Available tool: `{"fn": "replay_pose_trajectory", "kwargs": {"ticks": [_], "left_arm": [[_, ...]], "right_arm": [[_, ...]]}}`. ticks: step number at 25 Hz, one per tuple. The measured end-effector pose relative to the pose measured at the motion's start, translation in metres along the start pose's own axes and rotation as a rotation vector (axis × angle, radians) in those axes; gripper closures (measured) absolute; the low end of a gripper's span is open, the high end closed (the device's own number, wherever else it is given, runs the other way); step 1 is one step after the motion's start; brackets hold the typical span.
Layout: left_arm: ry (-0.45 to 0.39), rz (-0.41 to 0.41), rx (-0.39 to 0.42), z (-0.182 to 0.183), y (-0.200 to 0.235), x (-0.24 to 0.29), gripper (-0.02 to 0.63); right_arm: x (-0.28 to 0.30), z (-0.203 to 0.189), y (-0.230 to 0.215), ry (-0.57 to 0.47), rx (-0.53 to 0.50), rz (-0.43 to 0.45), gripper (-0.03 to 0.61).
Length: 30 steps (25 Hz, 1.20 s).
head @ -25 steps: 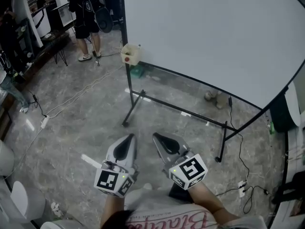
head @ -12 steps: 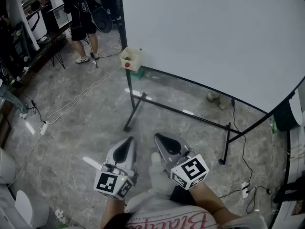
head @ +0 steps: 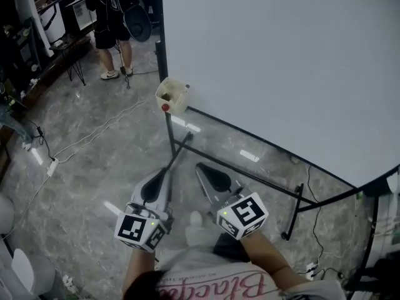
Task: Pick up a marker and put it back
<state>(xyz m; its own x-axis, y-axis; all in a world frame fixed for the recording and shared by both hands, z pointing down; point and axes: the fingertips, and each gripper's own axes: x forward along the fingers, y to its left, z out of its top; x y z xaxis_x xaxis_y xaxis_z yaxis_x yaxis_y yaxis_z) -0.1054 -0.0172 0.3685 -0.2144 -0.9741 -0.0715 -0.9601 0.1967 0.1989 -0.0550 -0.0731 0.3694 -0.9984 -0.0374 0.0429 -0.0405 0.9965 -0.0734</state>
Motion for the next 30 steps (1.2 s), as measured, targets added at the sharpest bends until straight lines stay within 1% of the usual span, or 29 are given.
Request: {"fn": "replay_pose_trajectory", "kwargs": {"ticks": [4, 7, 8, 12, 16, 21, 25, 28, 30], "left_arm": [[-0.004, 0.017, 0.015, 0.006, 0.021, 0.049, 0.614], [0.004, 0.027, 0.027, 0.006, 0.032, 0.077, 0.614], [0.007, 0.032, 0.028, 0.005, 0.036, 0.085, 0.614], [0.021, 0.047, 0.035, 0.005, 0.057, 0.110, 0.614], [0.021, 0.061, 0.034, 0.008, 0.079, 0.128, 0.614], [0.019, 0.062, 0.038, 0.012, 0.103, 0.143, 0.614], [0.018, 0.063, 0.014, 0.011, 0.116, 0.150, 0.614], [0.024, 0.063, -0.002, 0.009, 0.125, 0.156, 0.614], [0.025, 0.061, -0.013, 0.008, 0.129, 0.159, 0.614]], "right_arm": [[0.039, 0.011, -0.050, 0.004, 0.002, 0.000, 0.577], [0.068, 0.011, -0.084, 0.015, 0.016, 0.002, 0.575], [0.079, 0.010, -0.093, 0.022, 0.024, 0.004, 0.550], [0.123, 0.000, -0.127, 0.053, 0.058, -0.002, 0.507], [0.168, -0.014, -0.153, 0.078, 0.115, -0.004, 0.451], [0.209, -0.032, -0.181, 0.099, 0.169, -0.063, 0.430], [0.226, -0.039, -0.191, 0.120, 0.199, -0.091, 0.430], [0.233, -0.039, -0.190, 0.118, 0.199, -0.092, 0.466], [0.236, -0.038, -0.187, 0.109, 0.198, -0.078, 0.494]]}}
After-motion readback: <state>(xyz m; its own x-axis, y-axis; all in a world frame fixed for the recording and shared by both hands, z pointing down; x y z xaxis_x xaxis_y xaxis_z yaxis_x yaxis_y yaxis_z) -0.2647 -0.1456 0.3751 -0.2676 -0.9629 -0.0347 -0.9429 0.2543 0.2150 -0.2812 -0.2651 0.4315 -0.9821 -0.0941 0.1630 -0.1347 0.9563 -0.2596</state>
